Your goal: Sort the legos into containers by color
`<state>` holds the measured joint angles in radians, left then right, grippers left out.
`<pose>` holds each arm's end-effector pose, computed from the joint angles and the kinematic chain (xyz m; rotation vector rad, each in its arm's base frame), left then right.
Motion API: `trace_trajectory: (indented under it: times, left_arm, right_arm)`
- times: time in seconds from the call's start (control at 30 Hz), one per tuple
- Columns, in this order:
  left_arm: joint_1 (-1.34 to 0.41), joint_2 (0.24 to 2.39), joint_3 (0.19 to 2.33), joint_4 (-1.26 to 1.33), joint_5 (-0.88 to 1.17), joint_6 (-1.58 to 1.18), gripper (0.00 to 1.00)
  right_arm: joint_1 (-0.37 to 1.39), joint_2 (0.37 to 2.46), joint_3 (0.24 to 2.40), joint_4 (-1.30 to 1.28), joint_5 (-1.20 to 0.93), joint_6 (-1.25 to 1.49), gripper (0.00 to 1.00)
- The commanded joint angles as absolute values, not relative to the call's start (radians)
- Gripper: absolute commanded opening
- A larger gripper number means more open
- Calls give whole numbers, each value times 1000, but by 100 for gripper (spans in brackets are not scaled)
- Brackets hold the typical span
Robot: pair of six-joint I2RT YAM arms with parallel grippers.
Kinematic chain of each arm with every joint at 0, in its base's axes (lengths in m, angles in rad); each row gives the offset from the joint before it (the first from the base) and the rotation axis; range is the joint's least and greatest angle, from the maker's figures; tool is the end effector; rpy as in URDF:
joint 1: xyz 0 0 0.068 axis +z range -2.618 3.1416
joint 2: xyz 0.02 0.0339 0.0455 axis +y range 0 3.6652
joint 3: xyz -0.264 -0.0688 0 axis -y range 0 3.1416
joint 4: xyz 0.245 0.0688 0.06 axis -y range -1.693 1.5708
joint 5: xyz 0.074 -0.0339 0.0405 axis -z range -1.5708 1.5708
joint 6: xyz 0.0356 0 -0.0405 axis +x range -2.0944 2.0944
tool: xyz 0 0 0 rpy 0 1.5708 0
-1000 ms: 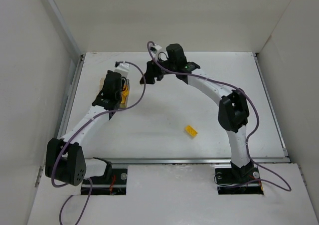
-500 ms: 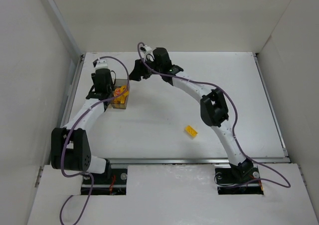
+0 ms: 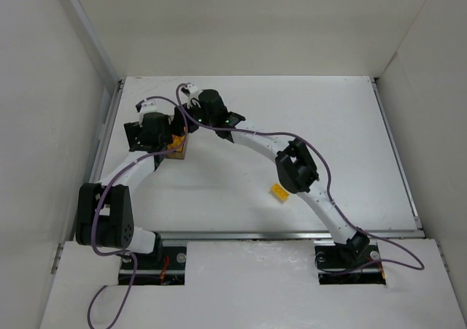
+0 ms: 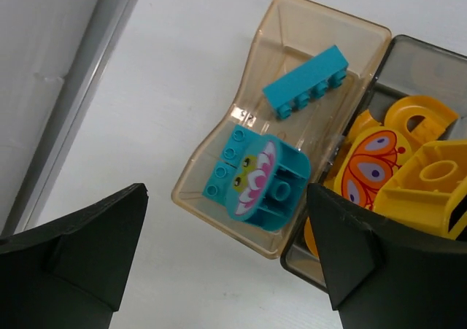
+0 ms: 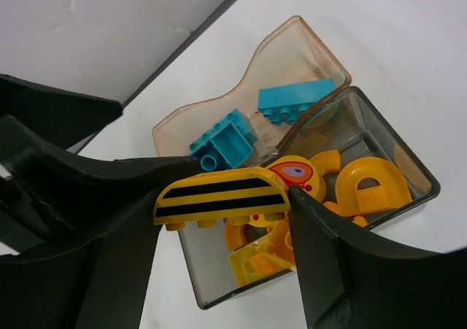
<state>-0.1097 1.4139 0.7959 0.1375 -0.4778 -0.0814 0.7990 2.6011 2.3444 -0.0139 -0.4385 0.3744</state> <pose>0.3068 -0.0173 0.2324 -0.2659 1.9950 0.3675 0.4083 0.4412 0.2168 -0.7410 1.8546 1.1943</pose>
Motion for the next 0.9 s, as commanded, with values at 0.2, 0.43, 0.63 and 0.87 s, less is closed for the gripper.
trace_trajectory:
  times: [0.2,0.43,0.63,0.87]
  left_arm:
    - [-106,1375,906,80,-565,-83,94]
    - [-106,1365,950,9,-551,-101,94]
    - [-106,1347,950,-2,-541,-92,94]
    - [-115,1338,996,-23,-580,-12,97]
  right_arm:
    - [788,2611,2387,63,-287,383,31]
    - [798,2620,2398,63,-297,356,97]
    - [798,2567,2395,63,-293,324,100]
    - [755,2230,2054,63,-167,236,100]
